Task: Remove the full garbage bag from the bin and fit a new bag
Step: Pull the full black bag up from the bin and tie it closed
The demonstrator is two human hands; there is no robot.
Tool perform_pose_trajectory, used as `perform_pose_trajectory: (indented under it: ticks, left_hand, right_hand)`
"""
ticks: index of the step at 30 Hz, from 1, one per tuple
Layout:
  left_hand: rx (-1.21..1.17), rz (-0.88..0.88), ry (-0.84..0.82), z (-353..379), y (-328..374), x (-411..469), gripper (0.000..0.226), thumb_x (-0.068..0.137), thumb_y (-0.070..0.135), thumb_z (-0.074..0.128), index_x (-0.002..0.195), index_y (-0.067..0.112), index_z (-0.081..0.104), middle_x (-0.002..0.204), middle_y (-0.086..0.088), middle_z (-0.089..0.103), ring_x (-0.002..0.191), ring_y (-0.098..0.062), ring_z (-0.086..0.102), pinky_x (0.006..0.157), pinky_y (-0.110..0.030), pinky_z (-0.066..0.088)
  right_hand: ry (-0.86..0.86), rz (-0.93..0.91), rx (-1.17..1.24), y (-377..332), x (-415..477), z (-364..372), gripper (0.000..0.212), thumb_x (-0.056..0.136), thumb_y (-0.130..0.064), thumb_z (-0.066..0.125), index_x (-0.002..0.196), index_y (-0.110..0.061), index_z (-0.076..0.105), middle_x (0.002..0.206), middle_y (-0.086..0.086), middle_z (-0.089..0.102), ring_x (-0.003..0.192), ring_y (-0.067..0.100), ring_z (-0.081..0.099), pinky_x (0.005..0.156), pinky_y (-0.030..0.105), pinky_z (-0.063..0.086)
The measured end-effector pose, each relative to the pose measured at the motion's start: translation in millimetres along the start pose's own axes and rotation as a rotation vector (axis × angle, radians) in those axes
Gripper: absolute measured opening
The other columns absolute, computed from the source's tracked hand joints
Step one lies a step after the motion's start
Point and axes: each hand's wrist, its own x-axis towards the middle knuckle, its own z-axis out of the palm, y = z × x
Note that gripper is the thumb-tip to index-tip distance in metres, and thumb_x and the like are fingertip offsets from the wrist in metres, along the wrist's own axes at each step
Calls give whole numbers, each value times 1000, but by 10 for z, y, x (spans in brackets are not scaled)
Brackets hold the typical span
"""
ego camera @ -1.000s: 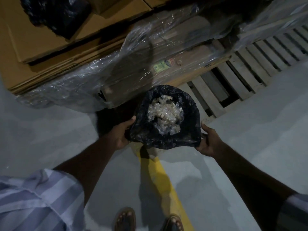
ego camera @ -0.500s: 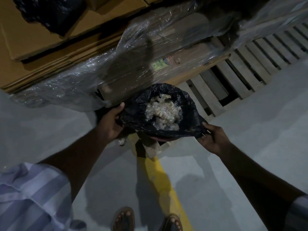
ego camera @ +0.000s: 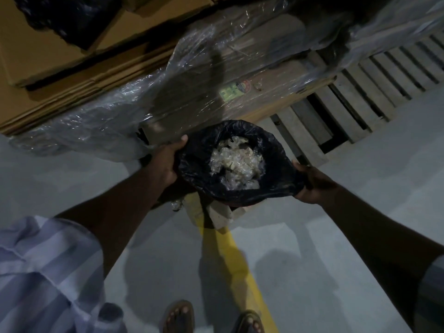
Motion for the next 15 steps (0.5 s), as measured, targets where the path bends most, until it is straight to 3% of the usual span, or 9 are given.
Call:
perform_pose_trajectory:
  ticks: [3,6,8,11,15]
  left_hand:
    - [35,120,67,3,39,62,48,101,3,62,148,4,55,143,-20,64,133,-39,61,115,-55,48]
    - [104,168,85,35,107,72,57,94,-14,56,144,15,61,133,-14,69,123,-35,64,110,-48,52]
    - [172,167,45,63,144,79,61,92,-18,48,140,16,65,138,-16,67,125,-35,63,111,-48,52]
    - [265,173,54,101,169,88,66,88,-20,46,139,17,66,129,-14,71,117,-32,66,101,-43,56]
    - [340,198,103,123,211,93,72,81,-20,52,138,22,67,119,-10,73,111,-29,68,86,-36,61]
  right_hand:
    - [-31,63,-21,-39,-25,-19,54,114,-38,32,123,-11,78,132,13,72,120,31,71,92,41,61]
    - [26,22,-98,-80,-24,-37,47,114,-26,34,119,-14,80,128,11,75,112,27,75,83,36,63]
    - [120,-43,-133,-104,-22,-41,39,111,-21,44,111,-16,82,118,9,78,103,26,77,77,32,63]
    - [367,-113,-207,-147,-21,-125,10,99,-23,66,101,-20,75,102,0,72,91,19,68,71,29,54]
    - [328,-257,-198,-202,-18,-225,17,102,-13,58,107,-18,74,96,-2,73,93,19,66,74,26,54]
